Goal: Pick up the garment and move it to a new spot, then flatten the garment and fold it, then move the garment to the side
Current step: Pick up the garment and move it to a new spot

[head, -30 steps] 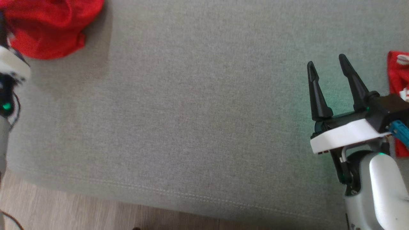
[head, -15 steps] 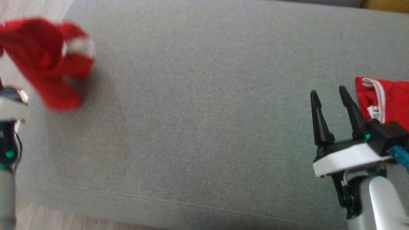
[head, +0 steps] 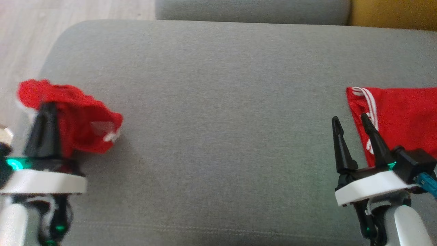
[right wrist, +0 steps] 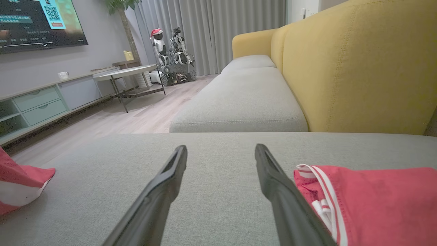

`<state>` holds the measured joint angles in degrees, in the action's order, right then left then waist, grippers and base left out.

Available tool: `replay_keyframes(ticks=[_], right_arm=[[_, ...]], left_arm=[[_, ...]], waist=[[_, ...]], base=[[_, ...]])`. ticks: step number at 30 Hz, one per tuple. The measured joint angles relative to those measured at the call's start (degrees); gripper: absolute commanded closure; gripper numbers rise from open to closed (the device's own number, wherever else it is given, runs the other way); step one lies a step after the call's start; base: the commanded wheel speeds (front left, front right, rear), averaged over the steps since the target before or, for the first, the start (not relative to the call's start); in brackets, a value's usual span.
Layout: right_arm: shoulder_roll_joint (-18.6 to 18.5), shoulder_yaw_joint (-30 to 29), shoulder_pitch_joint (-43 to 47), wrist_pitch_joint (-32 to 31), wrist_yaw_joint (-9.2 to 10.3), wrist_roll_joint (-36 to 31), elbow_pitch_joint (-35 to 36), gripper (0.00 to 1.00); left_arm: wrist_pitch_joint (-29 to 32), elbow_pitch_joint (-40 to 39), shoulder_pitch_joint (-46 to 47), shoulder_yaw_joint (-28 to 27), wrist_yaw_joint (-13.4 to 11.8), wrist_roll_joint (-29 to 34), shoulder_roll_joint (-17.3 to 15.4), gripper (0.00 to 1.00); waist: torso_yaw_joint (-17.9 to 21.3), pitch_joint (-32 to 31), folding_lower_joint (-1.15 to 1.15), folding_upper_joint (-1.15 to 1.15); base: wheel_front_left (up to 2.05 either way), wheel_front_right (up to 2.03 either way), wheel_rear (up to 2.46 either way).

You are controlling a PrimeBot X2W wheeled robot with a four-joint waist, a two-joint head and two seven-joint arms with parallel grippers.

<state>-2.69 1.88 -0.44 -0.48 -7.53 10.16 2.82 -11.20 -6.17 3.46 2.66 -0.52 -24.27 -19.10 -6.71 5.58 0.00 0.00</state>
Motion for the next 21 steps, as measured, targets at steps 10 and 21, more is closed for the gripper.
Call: replay_keyframes(ticks=[10, 21], right_arm=[[0.01, 2.18, -0.3, 0.6, 0.0, 0.8, 0.21, 0.0], [0.01, 3.39, -2.74, 3.09, 0.0, 2.58, -0.54, 0.0]], left_arm=[[1.86, 7.2, 4.81, 12.65, 3.66, 2.71, 4.88, 1.0], [1.32, 20.02, 18.68, 24.35, 7.16, 4.94, 8.9, 1.0]], waist=[[7.41, 2.8, 0.0, 0.0], [16.63, 8.81, 0.0, 0.0]], base=[[0.0, 0.0, 0.0], [0.0, 0.0, 0.0]])
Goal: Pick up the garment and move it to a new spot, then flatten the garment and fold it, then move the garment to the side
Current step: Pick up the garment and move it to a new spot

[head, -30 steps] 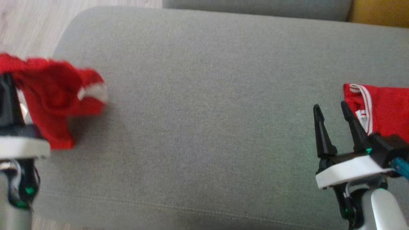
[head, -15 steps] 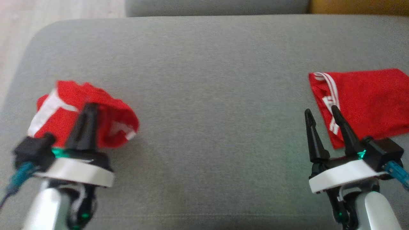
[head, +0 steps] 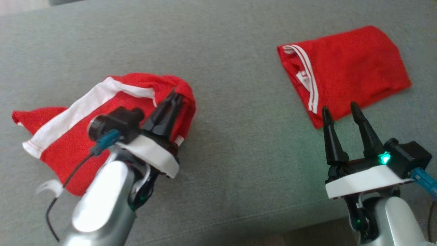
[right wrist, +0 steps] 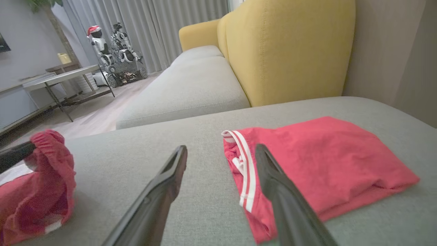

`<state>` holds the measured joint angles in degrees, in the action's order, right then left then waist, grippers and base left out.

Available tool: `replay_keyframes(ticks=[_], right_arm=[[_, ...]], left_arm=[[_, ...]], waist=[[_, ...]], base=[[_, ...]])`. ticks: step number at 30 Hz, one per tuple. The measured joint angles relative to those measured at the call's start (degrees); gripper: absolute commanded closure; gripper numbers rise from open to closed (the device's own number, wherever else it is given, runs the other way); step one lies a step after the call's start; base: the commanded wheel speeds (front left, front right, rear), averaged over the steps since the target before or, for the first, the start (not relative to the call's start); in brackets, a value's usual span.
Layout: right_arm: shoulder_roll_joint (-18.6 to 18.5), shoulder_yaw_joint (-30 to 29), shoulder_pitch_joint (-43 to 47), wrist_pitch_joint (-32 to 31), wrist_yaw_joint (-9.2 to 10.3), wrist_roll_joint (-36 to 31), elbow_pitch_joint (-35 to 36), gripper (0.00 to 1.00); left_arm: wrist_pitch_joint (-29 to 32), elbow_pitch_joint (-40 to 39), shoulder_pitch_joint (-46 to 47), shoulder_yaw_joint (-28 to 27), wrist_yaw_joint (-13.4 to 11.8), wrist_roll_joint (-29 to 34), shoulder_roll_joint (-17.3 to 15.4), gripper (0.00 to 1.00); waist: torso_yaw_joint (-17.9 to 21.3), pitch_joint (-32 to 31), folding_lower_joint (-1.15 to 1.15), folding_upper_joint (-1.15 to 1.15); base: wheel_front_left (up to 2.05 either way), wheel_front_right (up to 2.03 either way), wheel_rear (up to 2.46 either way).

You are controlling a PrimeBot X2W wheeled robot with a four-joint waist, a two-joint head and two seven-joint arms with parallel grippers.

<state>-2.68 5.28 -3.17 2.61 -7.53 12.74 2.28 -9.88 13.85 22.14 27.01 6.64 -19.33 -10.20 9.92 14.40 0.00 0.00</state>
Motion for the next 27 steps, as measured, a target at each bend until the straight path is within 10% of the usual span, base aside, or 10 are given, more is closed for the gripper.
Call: replay_keyframes(ticks=[3, 5, 6, 13, 27], right_arm=[[0.0, 0.1, -0.13, 0.51, 0.0, 0.4, -0.4, 0.0], [0.0, 0.11, -0.4, 0.98, 0.0, 0.48, -0.71, 0.0], [0.0, 0.1, -0.55, 1.02, 0.0, 0.57, -0.88, 0.0], [0.0, -0.91, -0.94, 1.47, 0.0, 0.23, -1.88, 0.0], [-0.01, -2.02, -0.76, -1.31, 0.0, -3.81, -2.02, 0.0]], left_arm=[[0.48, 2.52, 0.76, 1.53, 0.27, -0.1, 0.49, 1.0], [0.7, 4.93, 0.94, 2.59, 0.43, -1.12, 0.99, 0.16], [0.69, 5.83, 0.97, 3.04, 0.43, -1.63, 1.18, 0.0], [-2.44, 6.13, 1.49, 3.79, 0.25, -2.71, 1.31, 0.0], [-4.41, -3.52, -7.45, -7.89, -9.15, -4.22, -2.86, 0.0]], waist=[[1.13, 0.92, 0.0, 0.0], [1.96, 1.65, 0.0, 0.0], [2.25, 1.92, 0.0, 0.0], [1.13, 0.68, 0.0, 0.0], [-6.99, -4.86, 0.0, 0.0]], base=[[0.0, 0.0, 0.0], [0.0, 0.0, 0.0], [0.0, 0.0, 0.0], [0.0, 0.0, 0.0], [0.0, 0.0, 0.0]])
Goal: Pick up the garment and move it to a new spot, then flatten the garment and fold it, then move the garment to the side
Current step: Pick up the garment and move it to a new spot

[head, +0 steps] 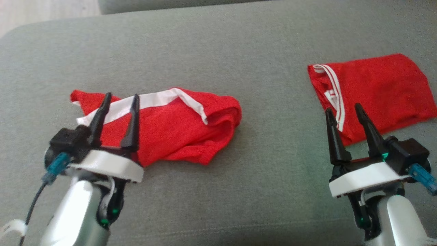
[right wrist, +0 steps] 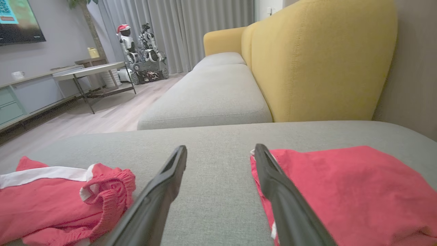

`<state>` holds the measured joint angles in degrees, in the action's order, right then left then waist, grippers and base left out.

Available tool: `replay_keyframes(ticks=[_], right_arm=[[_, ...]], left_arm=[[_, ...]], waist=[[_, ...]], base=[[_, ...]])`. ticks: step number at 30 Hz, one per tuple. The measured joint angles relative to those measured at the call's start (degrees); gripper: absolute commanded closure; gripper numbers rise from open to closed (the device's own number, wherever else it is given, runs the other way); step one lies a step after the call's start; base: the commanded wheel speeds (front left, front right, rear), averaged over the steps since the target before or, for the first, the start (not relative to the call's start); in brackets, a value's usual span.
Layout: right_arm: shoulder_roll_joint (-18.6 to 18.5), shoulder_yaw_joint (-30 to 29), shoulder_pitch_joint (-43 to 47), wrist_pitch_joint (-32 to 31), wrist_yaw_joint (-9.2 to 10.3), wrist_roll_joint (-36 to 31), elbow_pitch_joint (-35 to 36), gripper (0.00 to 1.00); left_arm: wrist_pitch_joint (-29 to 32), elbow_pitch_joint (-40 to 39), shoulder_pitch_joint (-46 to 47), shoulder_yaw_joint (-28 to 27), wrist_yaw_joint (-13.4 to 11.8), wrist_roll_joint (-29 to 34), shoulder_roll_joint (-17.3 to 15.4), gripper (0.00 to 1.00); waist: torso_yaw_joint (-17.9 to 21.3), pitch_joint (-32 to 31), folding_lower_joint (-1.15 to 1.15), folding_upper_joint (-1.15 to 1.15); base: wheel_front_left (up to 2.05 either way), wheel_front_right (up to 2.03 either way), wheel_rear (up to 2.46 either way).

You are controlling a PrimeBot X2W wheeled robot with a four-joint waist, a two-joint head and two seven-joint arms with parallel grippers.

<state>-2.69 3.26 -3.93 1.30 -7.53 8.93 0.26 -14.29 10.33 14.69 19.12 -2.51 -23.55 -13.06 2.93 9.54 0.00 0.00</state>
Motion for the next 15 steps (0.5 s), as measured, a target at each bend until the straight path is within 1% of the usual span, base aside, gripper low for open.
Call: replay_keyframes(ticks=[6, 11, 15], right_arm=[[0.01, 0.09, 0.49, -0.96, 0.0, -0.96, 0.02, 0.0], [0.01, 0.16, 1.77, -1.71, 0.0, -1.45, 0.01, 0.0], [0.01, 0.21, 2.58, -1.92, 0.0, -1.97, -0.03, 0.0]], left_arm=[[-0.02, -1.99, -4.27, -3.64, -1.63, 0.03, -2.9, 0.0], [-0.01, -3.22, -8.71, -4.68, -1.81, 0.03, -4.97, 0.0], [0.1, -4.47, -11.33, -4.68, -2.02, 0.07, -5.83, 0.0]], waist=[[-2.73, -2.39, 0.0, 0.0], [-4.02, -4.04, 0.0, 0.0], [-4.36, -5.32, 0.0, 0.0]], base=[[0.0, 0.0, 0.0], [0.0, 0.0, 0.0], [0.0, 0.0, 0.0]])
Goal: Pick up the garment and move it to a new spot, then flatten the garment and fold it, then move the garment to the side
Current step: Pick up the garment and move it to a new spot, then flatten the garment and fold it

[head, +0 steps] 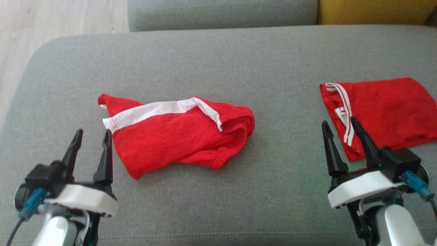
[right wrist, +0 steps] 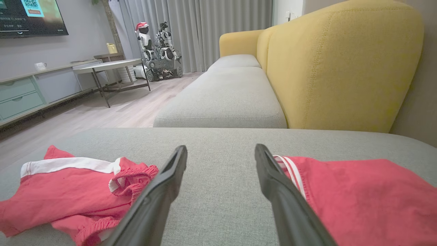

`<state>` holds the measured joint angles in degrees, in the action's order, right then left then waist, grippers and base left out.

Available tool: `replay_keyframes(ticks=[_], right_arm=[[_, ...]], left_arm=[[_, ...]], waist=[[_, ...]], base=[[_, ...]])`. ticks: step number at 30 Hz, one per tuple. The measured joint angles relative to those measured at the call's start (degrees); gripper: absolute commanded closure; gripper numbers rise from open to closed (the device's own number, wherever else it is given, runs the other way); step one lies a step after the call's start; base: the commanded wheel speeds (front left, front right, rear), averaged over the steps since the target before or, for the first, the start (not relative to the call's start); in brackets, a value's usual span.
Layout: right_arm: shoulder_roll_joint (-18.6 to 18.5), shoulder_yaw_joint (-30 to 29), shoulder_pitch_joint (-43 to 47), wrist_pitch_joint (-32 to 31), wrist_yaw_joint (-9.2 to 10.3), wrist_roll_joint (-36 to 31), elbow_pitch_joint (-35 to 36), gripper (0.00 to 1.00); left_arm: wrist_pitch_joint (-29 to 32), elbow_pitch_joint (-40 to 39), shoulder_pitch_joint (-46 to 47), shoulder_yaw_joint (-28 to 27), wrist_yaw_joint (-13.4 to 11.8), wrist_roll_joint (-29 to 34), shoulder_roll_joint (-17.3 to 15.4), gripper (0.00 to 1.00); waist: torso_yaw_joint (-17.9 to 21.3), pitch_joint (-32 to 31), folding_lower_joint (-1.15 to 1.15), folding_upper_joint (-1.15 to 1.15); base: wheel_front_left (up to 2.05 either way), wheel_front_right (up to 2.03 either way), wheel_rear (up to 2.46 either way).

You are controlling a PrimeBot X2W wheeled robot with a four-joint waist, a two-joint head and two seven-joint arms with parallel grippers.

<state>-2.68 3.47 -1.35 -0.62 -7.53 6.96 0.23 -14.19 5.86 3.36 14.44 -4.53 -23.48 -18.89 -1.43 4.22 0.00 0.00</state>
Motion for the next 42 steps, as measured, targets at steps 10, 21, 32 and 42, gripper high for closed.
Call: replay_keyframes(ticks=[10, 21, 32, 42], right_arm=[[0.01, -0.82, 3.61, -0.51, 0.0, 0.52, -0.02, 0.0], [0.02, -1.62, 4.68, -0.67, 0.0, 1.2, 0.19, 0.0], [0.03, -1.79, 4.67, -1.0, 0.0, 1.2, 0.37, 0.0], [0.03, -1.7, 4.56, -1.0, 0.0, 1.2, 0.36, 0.0]], left_arm=[[2.04, -3.98, -5.32, 1.15, -1.54, 0.21, -0.66, 0.0], [3.09, -6.03, -7.69, 1.67, -2.11, 0.19, -0.93, 0.0], [3.09, -6.46, -7.67, 1.93, -2.13, 0.19, -1.42, 0.0], [3.09, -6.61, -7.42, 2.38, -2.55, 0.19, -1.51, 0.0]], waist=[[0.05, -3.51, 0.0, 0.0], [0.33, -4.5, 0.0, 0.0], [-0.22, -3.96, 0.0, 0.0], [-0.54, -3.19, 0.0, 0.0]], base=[[0.0, 0.0, 0.0], [0.0, 0.0, 0.0], [0.0, 0.0, 0.0], [0.0, 0.0, 0.0]])
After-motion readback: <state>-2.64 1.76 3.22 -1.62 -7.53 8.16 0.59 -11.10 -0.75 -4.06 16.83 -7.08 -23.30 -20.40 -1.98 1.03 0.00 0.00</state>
